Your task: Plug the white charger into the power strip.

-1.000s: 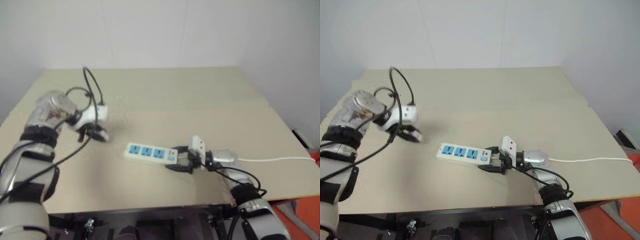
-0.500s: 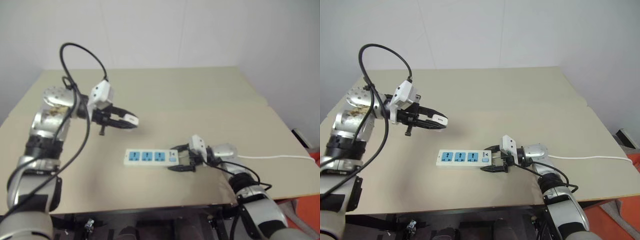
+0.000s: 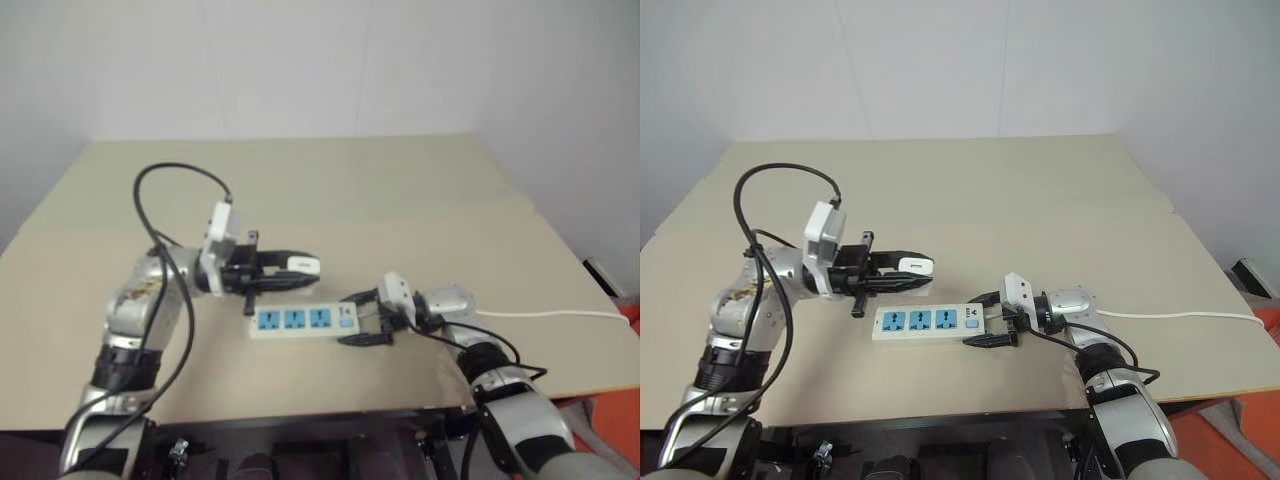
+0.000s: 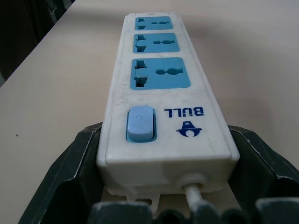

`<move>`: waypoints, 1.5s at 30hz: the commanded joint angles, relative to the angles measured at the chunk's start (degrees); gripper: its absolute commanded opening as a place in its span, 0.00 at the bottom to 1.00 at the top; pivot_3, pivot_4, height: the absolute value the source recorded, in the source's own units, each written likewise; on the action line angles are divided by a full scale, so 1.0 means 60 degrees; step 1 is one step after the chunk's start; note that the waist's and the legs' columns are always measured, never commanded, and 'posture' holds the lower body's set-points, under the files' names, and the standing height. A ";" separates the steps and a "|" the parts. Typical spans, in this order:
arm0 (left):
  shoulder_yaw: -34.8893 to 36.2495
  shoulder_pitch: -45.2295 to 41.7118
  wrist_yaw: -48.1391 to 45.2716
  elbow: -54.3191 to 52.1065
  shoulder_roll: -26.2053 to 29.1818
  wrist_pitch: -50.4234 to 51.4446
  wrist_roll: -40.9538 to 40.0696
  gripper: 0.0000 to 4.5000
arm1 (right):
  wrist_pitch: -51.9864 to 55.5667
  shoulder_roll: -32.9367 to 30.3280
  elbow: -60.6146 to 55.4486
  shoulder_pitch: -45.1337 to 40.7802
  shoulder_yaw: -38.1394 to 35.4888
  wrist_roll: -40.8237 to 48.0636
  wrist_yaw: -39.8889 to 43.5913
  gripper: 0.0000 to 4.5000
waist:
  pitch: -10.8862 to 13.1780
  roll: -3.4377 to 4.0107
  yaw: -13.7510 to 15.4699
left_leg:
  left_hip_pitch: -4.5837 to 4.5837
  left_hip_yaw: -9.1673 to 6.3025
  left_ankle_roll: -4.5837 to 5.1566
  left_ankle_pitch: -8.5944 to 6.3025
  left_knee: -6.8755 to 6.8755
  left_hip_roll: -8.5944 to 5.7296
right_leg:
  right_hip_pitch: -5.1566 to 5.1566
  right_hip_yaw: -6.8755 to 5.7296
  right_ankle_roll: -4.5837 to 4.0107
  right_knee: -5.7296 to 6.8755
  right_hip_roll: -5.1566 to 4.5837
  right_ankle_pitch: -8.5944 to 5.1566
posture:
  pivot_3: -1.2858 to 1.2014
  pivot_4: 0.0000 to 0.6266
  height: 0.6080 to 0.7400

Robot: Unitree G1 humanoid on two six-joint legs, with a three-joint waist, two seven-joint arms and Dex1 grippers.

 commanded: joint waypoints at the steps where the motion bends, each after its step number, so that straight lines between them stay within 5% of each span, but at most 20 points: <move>1: -0.0054 0.0029 0.0141 -0.0208 -0.0147 -0.0194 -0.0106 0.23 | -0.0060 -0.0070 -0.0076 -0.0033 0.0175 -0.0314 0.0126 0.76 | 0.0000 0.0000 0.0000 | 0.0000 0.0000 0.0000 0.0000 0.0000 0.0000 | 0.0000 0.0000 0.0000 0.0000 0.0000 0.0000 | 0.52 0.24 1.00; 23: -0.1350 0.0115 0.0010 0.2112 -0.1080 -0.2048 0.1574 0.23 | 0.0122 -0.0010 -0.0326 0.0093 0.0116 -0.0349 -0.0361 0.76 | -0.0003 -0.0002 -0.0010 | 0.0015 0.0003 0.0000 0.0000 -0.0002 0.0001 | 0.0010 0.0004 -0.0002 -0.0001 0.0003 0.0001 | 0.52 0.24 1.00; 45: -0.1410 0.0099 -0.0136 0.2577 -0.1120 -0.2325 0.1936 0.23 | 0.0339 0.0003 -0.0653 0.0311 0.0071 -0.0282 -0.0611 0.76 | -0.0003 -0.0003 -0.0012 | 0.0018 0.0002 0.0000 0.0000 -0.0003 0.0001 | 0.0013 0.0003 -0.0002 -0.0001 0.0006 0.0001 | 0.52 0.24 1.00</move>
